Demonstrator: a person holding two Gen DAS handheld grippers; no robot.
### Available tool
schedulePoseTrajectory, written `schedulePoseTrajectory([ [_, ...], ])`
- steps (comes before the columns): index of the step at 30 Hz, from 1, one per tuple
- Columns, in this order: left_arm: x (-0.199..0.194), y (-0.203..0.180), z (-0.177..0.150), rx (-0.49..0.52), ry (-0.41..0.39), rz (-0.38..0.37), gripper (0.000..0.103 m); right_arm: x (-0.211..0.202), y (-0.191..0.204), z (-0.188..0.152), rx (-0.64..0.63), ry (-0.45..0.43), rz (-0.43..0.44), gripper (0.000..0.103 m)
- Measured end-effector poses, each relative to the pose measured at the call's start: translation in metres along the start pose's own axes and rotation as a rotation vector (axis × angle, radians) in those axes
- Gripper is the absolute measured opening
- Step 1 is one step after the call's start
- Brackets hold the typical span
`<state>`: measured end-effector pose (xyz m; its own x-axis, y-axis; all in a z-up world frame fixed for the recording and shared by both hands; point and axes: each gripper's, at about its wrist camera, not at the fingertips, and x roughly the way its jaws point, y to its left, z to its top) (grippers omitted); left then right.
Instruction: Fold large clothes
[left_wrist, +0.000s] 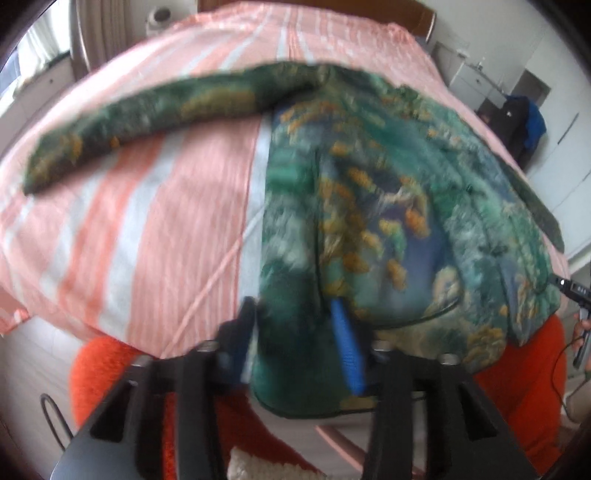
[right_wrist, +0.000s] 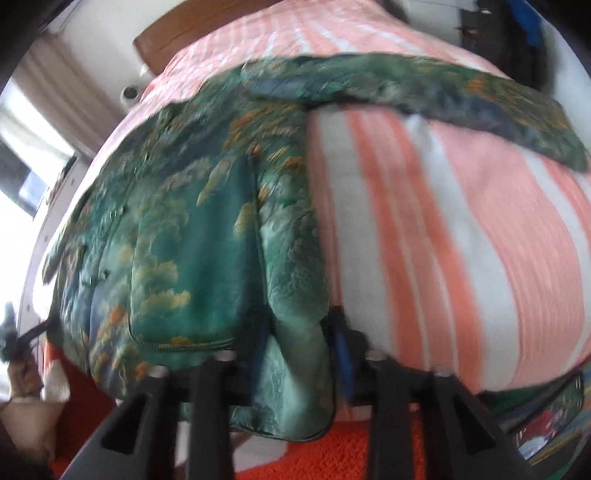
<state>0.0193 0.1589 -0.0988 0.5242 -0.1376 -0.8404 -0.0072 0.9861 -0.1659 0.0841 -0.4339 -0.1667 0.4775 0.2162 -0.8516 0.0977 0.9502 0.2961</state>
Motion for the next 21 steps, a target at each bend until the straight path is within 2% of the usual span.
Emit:
schedulePoseTrajectory([
  [1, -0.016, -0.002, 0.004, 0.007, -0.060, 0.025, 0.084, -0.007, -0.001, -0.001, 0.011, -0.030, -0.012, 0.060],
  [2, -0.027, -0.005, 0.008, 0.008, -0.111, 0.054, 0.091, -0.018, 0.000, -0.003, 0.027, -0.082, -0.037, 0.070],
  [3, -0.040, -0.008, 0.013, 0.004, -0.174, 0.090, 0.099, -0.028, 0.000, -0.005, 0.039, -0.114, -0.053, 0.073],
  [5, -0.058, -0.016, 0.025, -0.018, -0.286, 0.142, 0.102, -0.048, 0.005, -0.009, 0.073, -0.189, -0.088, 0.083],
  [7, -0.063, -0.024, 0.038, -0.044, -0.330, 0.169, 0.103, -0.060, 0.015, -0.012, 0.090, -0.247, -0.105, 0.089],
  [9, -0.059, -0.032, 0.050, -0.054, -0.323, 0.167, 0.103, -0.067, 0.032, -0.013, 0.085, -0.288, -0.131, 0.092],
  [12, -0.051, -0.047, 0.059, -0.035, -0.300, 0.167, 0.103, -0.072, 0.060, -0.013, 0.033, -0.298, -0.140, 0.092],
  [19, -0.041, -0.076, 0.055, 0.000, -0.314, 0.254, 0.103, -0.072, 0.098, -0.015, -0.050, -0.306, -0.140, 0.092],
  [21, -0.039, -0.082, 0.052, 0.015, -0.317, 0.294, 0.103, -0.070, 0.105, -0.018, -0.058, -0.323, -0.113, 0.092],
])
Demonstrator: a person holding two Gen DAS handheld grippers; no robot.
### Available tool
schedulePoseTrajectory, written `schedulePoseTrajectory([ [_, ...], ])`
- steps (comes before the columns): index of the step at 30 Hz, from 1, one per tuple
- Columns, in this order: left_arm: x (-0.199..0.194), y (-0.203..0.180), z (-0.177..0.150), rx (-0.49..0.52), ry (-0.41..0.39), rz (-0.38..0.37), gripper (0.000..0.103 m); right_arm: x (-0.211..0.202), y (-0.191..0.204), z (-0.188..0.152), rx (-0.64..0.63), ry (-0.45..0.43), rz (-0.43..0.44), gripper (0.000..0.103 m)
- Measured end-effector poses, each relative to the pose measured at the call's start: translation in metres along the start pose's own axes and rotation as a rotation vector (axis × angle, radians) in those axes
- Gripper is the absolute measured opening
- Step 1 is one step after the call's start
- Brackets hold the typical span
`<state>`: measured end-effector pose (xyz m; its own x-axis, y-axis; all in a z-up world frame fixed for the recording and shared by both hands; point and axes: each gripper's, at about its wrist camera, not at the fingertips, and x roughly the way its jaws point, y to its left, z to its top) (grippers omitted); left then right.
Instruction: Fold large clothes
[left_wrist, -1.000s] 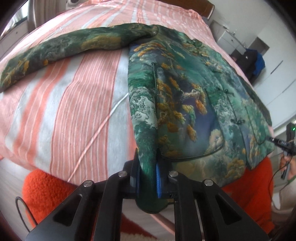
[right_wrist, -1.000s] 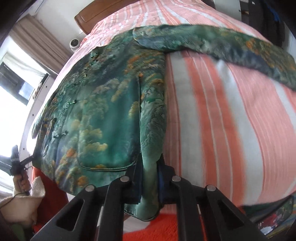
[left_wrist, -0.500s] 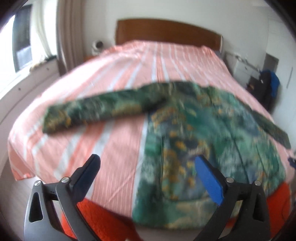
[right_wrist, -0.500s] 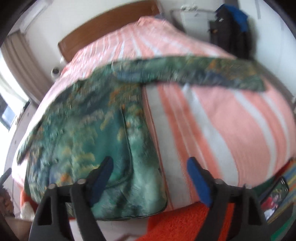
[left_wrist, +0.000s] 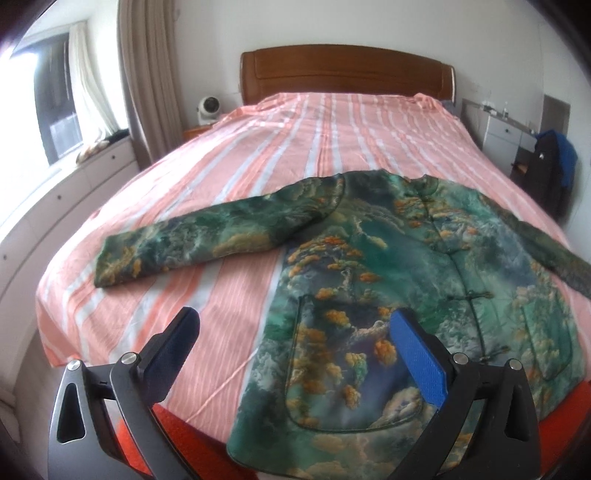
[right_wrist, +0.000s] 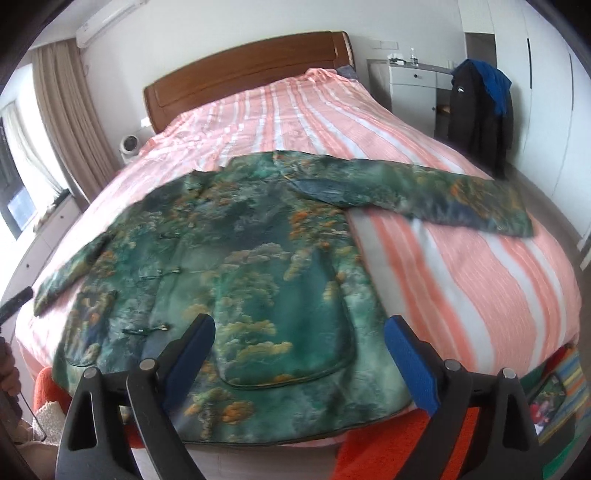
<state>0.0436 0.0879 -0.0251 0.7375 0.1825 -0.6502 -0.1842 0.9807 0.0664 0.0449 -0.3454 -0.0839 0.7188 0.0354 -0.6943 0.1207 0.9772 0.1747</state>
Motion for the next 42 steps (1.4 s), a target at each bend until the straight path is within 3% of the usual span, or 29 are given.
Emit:
schedulePoseTrajectory([
  [12, 0.007, -0.023, -0.010, 0.078, 0.027, 0.043, 0.103, 0.006, 0.030, -0.021, -0.047, 0.003, 0.097, 0.093],
  [16, 0.009, -0.030, -0.016, 0.088, 0.032, 0.012, 0.103, 0.005, 0.033, -0.024, -0.074, -0.013, 0.082, 0.093],
  [42, 0.037, -0.042, -0.031, 0.128, 0.115, 0.007, 0.103, 0.023, 0.019, -0.031, -0.025, 0.040, 0.042, 0.093],
])
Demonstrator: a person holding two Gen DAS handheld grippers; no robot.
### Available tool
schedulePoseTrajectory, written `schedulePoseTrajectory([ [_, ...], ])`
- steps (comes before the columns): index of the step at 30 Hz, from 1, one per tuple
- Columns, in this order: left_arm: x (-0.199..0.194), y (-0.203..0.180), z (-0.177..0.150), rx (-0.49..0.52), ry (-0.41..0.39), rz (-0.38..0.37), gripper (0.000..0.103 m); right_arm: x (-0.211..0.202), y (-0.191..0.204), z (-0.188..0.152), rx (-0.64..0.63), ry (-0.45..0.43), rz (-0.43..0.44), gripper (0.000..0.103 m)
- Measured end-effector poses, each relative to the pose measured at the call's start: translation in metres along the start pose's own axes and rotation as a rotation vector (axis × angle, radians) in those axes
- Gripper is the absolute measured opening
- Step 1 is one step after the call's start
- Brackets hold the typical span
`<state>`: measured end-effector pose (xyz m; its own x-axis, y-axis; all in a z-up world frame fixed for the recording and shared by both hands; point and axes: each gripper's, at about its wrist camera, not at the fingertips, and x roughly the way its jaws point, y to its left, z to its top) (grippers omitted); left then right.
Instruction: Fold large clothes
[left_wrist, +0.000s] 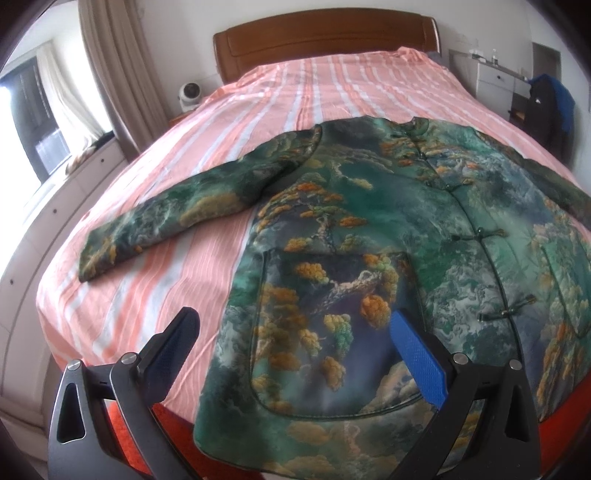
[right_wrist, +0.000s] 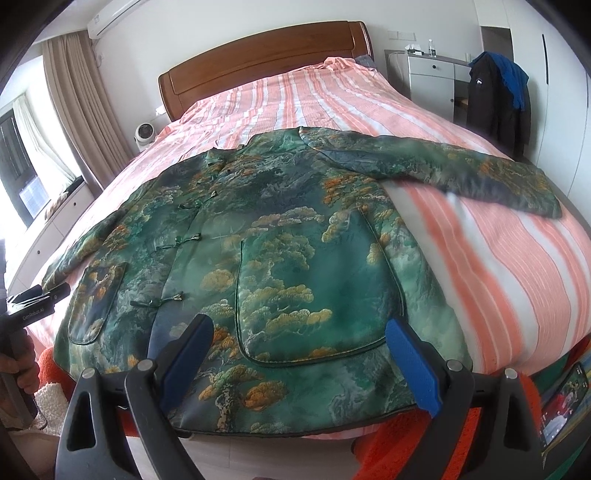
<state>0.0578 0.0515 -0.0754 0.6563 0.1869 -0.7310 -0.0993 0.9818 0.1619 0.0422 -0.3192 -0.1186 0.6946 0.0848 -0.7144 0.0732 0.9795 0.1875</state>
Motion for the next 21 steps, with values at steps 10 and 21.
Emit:
schedulePoseTrajectory([
  [10, -0.006, -0.004, -0.012, 0.069, -0.026, -0.074, 0.102, -0.001, -0.150, 0.059, 0.340, -0.107, 0.028, 0.093],
  [21, -0.003, -0.003, -0.009, -0.013, -0.002, -0.149, 0.102, 0.058, -0.391, 0.064, 1.009, -0.200, 0.030, 0.069],
])
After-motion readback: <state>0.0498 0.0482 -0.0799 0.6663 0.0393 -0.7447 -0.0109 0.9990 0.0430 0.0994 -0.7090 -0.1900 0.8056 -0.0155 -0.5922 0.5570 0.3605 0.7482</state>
